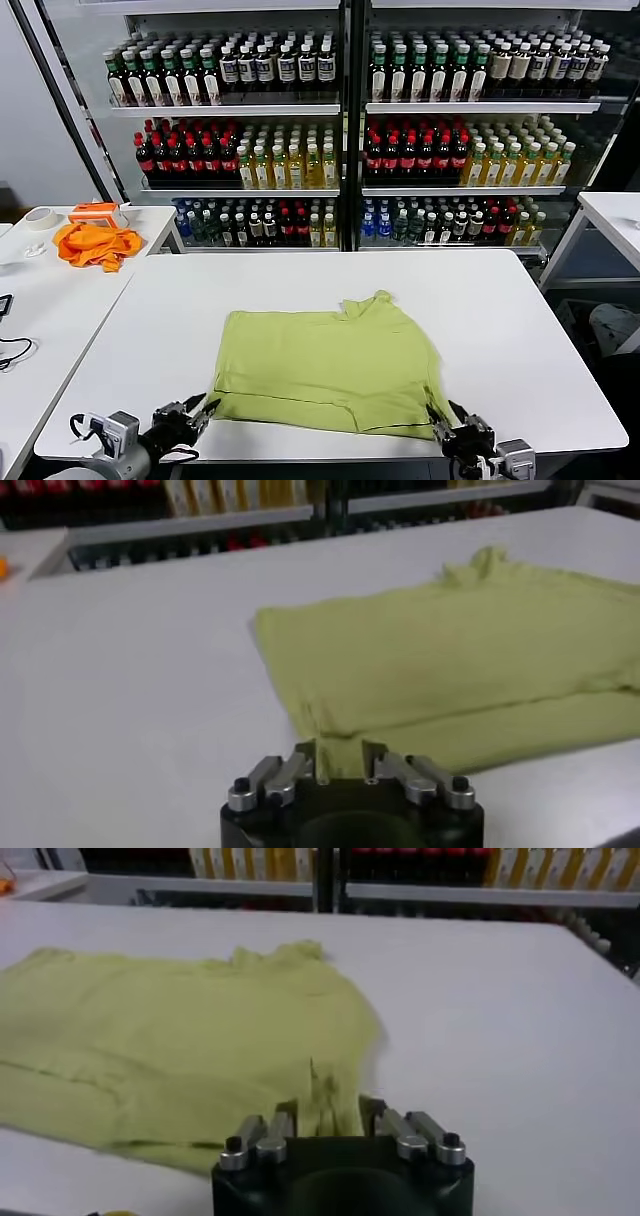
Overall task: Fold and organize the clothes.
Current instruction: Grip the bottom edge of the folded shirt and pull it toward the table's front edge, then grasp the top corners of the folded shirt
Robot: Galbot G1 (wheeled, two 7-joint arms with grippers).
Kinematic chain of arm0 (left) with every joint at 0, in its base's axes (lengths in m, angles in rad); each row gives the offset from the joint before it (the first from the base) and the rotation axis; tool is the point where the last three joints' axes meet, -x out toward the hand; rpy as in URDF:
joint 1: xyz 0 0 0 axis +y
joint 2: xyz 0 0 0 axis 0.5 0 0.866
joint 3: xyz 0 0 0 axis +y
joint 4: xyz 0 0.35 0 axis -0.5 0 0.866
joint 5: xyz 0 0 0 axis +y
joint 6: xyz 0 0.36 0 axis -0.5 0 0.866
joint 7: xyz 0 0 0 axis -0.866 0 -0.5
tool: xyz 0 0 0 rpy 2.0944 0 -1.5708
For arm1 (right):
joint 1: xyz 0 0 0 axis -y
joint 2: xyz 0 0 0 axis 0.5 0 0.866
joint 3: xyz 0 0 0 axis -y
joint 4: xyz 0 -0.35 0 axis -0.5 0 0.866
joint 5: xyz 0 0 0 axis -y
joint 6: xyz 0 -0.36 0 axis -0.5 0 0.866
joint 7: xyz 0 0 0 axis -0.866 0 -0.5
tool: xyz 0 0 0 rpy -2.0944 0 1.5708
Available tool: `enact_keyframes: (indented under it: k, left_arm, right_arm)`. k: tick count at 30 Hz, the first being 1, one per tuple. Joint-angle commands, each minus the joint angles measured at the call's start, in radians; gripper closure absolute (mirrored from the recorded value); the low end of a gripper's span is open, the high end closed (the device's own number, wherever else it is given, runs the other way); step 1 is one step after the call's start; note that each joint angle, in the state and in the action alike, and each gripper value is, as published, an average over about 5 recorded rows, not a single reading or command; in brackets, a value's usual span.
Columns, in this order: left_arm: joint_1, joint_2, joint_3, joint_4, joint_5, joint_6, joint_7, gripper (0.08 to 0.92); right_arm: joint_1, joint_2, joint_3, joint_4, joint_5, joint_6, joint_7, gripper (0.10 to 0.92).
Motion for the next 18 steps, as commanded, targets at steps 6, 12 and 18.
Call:
enact_keyframes:
  k: [6, 12, 18]
  left_arm:
    - [-0.450, 0.061, 0.230, 0.236, -0.065, -0.185, 0.022, 0.421]
    - [-0.649, -0.013, 0.354, 0.443, -0.052, -0.186, 0.034, 0.249]
    - [-0.740, -0.043, 0.423, 0.517, -0.047, -0.176, 0.043, 0.179]
  right_arm:
    - [0.485, 0.019, -0.166, -0.166, 0.049, -0.029, 0.056, 0.250]
    - [0.771, 0.099, -0.310, -0.462, 0.045, -0.037, 0.060, 0.204]
    - [0.925, 0.160, -0.392, -0.610, 0.047, -0.041, 0.058, 0.203]
